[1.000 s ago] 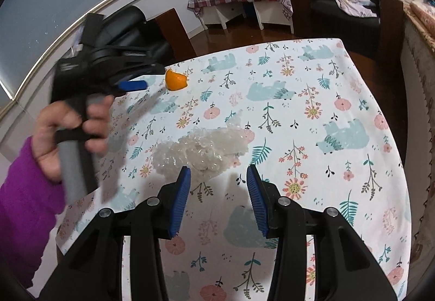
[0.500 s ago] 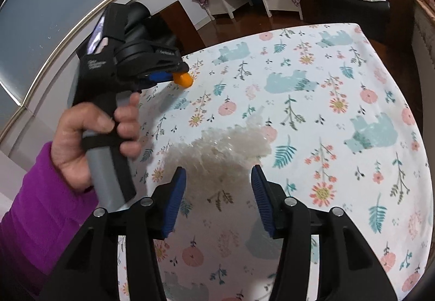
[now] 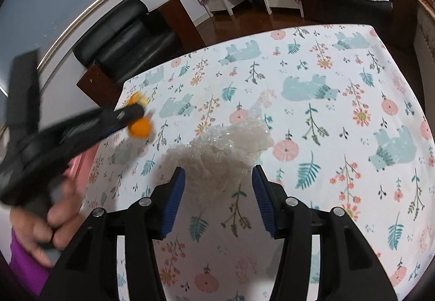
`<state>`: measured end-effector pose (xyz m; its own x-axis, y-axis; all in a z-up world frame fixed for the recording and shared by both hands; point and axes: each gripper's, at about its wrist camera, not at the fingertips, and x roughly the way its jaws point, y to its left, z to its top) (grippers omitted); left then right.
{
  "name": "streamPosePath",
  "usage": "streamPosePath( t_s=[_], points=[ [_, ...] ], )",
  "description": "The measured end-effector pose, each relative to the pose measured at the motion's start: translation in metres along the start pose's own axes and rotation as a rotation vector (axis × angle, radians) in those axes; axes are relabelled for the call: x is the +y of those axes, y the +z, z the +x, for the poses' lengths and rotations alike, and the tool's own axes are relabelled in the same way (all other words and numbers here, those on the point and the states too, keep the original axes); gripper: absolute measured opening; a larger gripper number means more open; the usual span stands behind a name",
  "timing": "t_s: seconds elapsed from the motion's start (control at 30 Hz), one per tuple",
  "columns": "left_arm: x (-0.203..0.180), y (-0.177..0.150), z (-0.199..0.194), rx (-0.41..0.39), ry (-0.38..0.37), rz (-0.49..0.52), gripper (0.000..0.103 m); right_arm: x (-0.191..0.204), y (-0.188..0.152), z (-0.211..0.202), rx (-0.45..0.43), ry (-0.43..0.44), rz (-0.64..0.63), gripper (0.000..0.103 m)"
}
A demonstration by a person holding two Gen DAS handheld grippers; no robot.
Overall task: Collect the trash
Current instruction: 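Grasp the orange peel with the left tool, then grasp the clear bubble wrap with the right tool while the left tool holds the peel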
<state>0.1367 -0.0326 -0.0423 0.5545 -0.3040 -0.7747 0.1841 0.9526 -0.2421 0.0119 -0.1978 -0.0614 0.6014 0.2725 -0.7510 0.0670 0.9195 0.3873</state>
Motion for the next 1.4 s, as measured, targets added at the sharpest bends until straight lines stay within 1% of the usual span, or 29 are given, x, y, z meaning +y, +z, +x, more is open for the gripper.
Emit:
streamPosePath(
  t_s=[0.2,0.3,0.33,0.37,0.43,0.47,0.53,0.63,0.73,1.0,1.17,1.2,1.23,1.27,1.3,1.4],
  points=[
    [0.015,-0.02,-0.037,-0.033,0.03,0.016,0.019,0.009,0.002,0.009,-0.031,-0.02,-0.022,0.051],
    [0.022,-0.026,-0.049,-0.041,0.037,0.011,0.019,0.013,0.001,0.016,-0.031,-0.026,-0.03,0.041],
    [0.023,-0.029,-0.053,-0.045,0.04,0.011,0.019,0.014,0.001,0.017,-0.037,-0.026,-0.033,0.027],
    [0.026,-0.032,-0.055,-0.047,0.041,0.01,0.019,0.016,0.0,0.019,-0.037,-0.015,-0.046,0.02],
    [0.029,-0.038,-0.062,-0.049,0.044,0.005,0.019,0.021,0.0,0.019,-0.038,-0.03,-0.069,0.014],
    [0.03,-0.04,-0.064,-0.05,0.044,0.0,0.019,0.025,-0.001,0.018,-0.046,-0.037,-0.087,0.013],
    [0.033,-0.045,-0.069,-0.052,0.046,-0.007,0.019,0.031,-0.004,0.014,-0.052,-0.032,-0.111,0.003],
    [0.038,-0.053,-0.075,-0.054,0.049,-0.019,0.019,0.038,-0.007,0.007,-0.071,-0.029,-0.131,0.0],
    [0.04,-0.058,-0.08,-0.058,0.051,-0.024,0.019,0.042,-0.01,-0.001,-0.092,-0.027,-0.15,0.0],
    [0.044,-0.066,-0.091,-0.072,0.046,-0.03,0.019,0.041,-0.018,-0.026,-0.124,0.003,-0.138,0.0],
    [0.041,-0.07,-0.092,-0.067,0.034,-0.029,0.019,0.032,-0.02,-0.027,-0.078,0.022,-0.069,0.002],
    [0.042,-0.071,-0.092,-0.066,0.031,-0.027,0.019,0.031,-0.019,-0.024,-0.066,0.022,-0.059,0.014],
    [0.041,-0.072,-0.091,-0.064,0.029,-0.024,0.019,0.03,-0.019,-0.022,-0.062,0.025,-0.051,0.034],
    [0.041,-0.073,-0.091,-0.063,0.025,-0.022,0.019,0.029,-0.018,-0.021,-0.066,0.038,-0.038,0.041],
    [0.041,-0.074,-0.091,-0.061,0.022,-0.021,0.019,0.029,-0.018,-0.02,-0.071,0.046,-0.03,0.045],
    [0.043,-0.075,-0.089,-0.056,0.02,-0.023,0.019,0.032,-0.012,-0.014,-0.059,0.05,-0.02,0.047]
  ],
)
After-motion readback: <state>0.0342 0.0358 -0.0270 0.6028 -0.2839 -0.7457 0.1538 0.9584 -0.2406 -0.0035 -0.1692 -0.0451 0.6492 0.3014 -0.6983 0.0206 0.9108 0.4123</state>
